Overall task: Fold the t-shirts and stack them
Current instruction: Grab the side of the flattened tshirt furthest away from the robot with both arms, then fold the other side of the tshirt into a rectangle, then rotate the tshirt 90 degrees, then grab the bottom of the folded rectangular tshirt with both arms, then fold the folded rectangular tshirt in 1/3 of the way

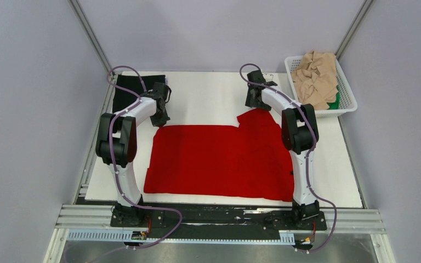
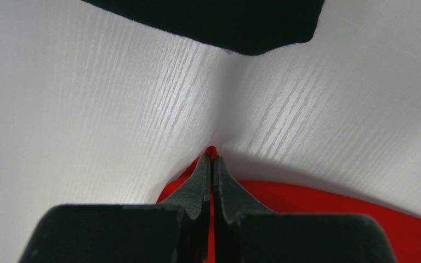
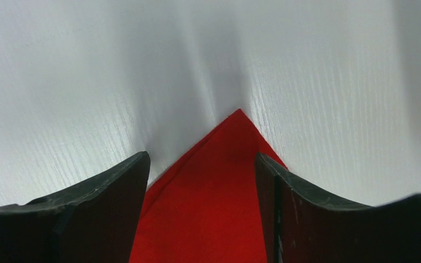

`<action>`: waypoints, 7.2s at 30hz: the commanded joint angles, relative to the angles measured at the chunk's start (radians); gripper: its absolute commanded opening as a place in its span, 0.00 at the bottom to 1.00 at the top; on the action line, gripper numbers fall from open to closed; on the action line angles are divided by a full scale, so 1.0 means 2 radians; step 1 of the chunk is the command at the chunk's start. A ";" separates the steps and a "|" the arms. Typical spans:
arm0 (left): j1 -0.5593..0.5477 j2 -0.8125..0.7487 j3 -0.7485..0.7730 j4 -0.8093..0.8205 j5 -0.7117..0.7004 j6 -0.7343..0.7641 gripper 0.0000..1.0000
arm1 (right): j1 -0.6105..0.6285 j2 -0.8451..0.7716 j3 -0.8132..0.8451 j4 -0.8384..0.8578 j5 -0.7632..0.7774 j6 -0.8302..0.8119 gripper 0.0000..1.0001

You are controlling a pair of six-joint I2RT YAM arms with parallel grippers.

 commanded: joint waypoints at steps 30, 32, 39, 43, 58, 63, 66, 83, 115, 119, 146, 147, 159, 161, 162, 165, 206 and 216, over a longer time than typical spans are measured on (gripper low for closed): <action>-0.034 -0.114 -0.045 0.016 -0.039 0.001 0.00 | 0.010 -0.214 -0.191 0.016 0.017 0.054 0.00; -0.035 -0.130 -0.057 0.019 -0.038 0.000 0.00 | 0.018 -0.249 -0.224 0.013 0.017 0.061 0.00; -0.047 -0.184 -0.104 0.041 -0.028 0.003 0.00 | 0.054 -0.356 -0.297 -0.044 0.034 0.089 0.00; -0.058 -0.222 -0.140 0.037 -0.045 -0.007 0.00 | 0.089 -0.403 -0.315 -0.104 0.069 0.111 0.00; -0.093 -0.337 -0.238 0.002 -0.078 -0.060 0.00 | 0.180 -0.507 -0.364 -0.302 0.081 0.209 0.00; -0.108 -0.360 -0.273 -0.015 -0.083 -0.080 0.00 | 0.195 -0.535 -0.404 -0.299 0.032 0.208 0.00; -0.109 -0.366 -0.288 -0.024 -0.093 -0.089 0.01 | 0.201 -0.541 -0.432 -0.297 0.007 0.216 0.00; -0.110 -0.422 -0.252 -0.132 -0.131 -0.148 0.99 | 0.239 -0.628 -0.486 -0.258 -0.134 0.211 0.99; -0.173 -0.324 -0.406 0.176 0.256 -0.118 1.00 | -0.070 -0.380 -0.541 0.207 -0.207 0.217 1.00; -0.201 -0.330 -0.411 0.190 0.252 -0.139 1.00 | -0.077 -0.251 -0.397 0.200 -0.240 0.159 1.00; -0.380 -0.206 -0.263 0.249 0.254 -0.096 1.00 | -0.019 0.045 0.173 0.114 -0.255 -0.011 1.00; -0.379 -0.230 -0.265 0.238 0.253 -0.091 1.00 | -0.019 0.018 0.149 0.114 -0.246 -0.013 1.00; -0.379 -0.449 -0.385 0.090 0.167 -0.111 1.00 | 0.006 -0.345 -0.359 0.123 -0.231 0.087 1.00; -0.379 -0.470 -0.404 0.072 0.159 -0.132 0.99 | 0.025 -0.409 -0.437 0.122 -0.227 0.115 1.00; -0.378 -0.476 -0.411 0.067 0.155 -0.139 0.97 | 0.035 -0.438 -0.472 0.121 -0.232 0.125 1.00; -0.379 -0.496 -0.448 0.082 0.161 -0.163 0.90 | 0.058 -0.519 -0.555 0.111 -0.266 0.149 1.00; -0.379 -0.452 -0.471 0.222 0.236 -0.173 0.00 | 0.185 -0.666 -0.710 0.122 -0.388 0.210 0.00; -0.318 -0.382 -0.370 0.246 0.189 -0.132 0.00 | 0.166 -0.629 -0.627 0.136 -0.292 0.202 0.00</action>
